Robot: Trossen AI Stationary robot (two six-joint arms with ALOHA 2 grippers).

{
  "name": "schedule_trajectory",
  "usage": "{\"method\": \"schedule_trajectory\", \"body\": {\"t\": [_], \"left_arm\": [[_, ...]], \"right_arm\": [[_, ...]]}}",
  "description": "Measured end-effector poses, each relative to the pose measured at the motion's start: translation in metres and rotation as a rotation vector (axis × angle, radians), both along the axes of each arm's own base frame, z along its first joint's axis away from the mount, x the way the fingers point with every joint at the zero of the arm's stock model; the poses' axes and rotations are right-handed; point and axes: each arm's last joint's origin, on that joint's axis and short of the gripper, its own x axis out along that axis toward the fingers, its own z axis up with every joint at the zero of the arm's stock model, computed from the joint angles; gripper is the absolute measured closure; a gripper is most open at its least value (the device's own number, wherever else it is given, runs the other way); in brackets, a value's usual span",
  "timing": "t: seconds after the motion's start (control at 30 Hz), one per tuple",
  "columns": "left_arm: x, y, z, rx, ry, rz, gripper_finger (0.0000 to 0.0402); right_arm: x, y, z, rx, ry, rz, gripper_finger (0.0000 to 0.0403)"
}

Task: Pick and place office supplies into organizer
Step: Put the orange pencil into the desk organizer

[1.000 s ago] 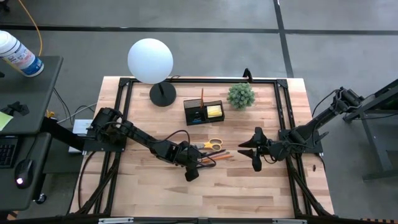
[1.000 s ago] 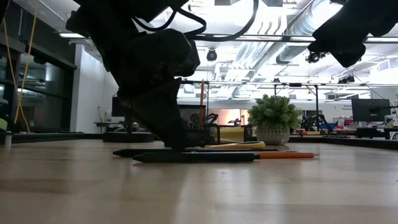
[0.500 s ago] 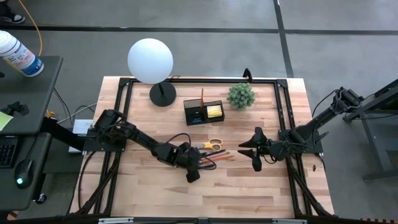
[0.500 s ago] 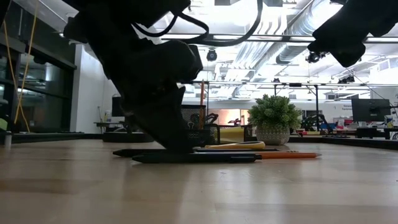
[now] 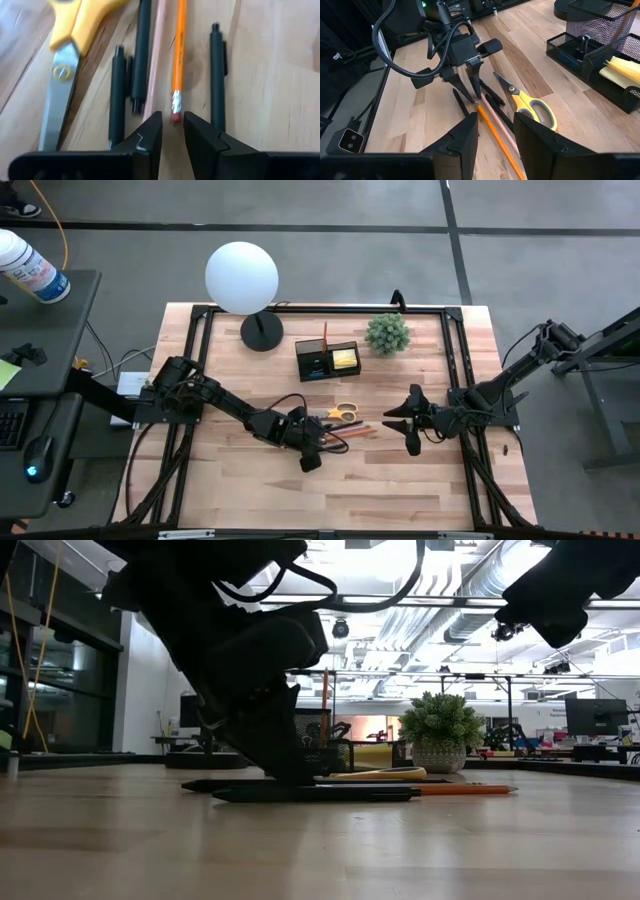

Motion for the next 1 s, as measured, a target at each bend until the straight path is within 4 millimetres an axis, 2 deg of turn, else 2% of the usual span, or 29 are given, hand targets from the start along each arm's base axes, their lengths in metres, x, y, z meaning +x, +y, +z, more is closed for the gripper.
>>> {"method": "schedule_trajectory", "body": {"t": [0.23,0.47,1.0], "left_arm": [[0.004,0.000,0.001,0.023,-0.033,-0.039,0.0330],[0.007,-0.003,-0.008,-0.018,-0.021,-0.066,0.0330],[0.002,-0.007,-0.012,-0.030,0.032,-0.075,0.0330]], "right_arm": [[0.000,0.000,0.000,-0.002,0.000,0.001,0.0279],[0.000,0.000,0.000,-0.004,0.002,0.001,0.0279],[0.000,0.000,0.000,-0.001,0.002,0.001,0.0279]]}}
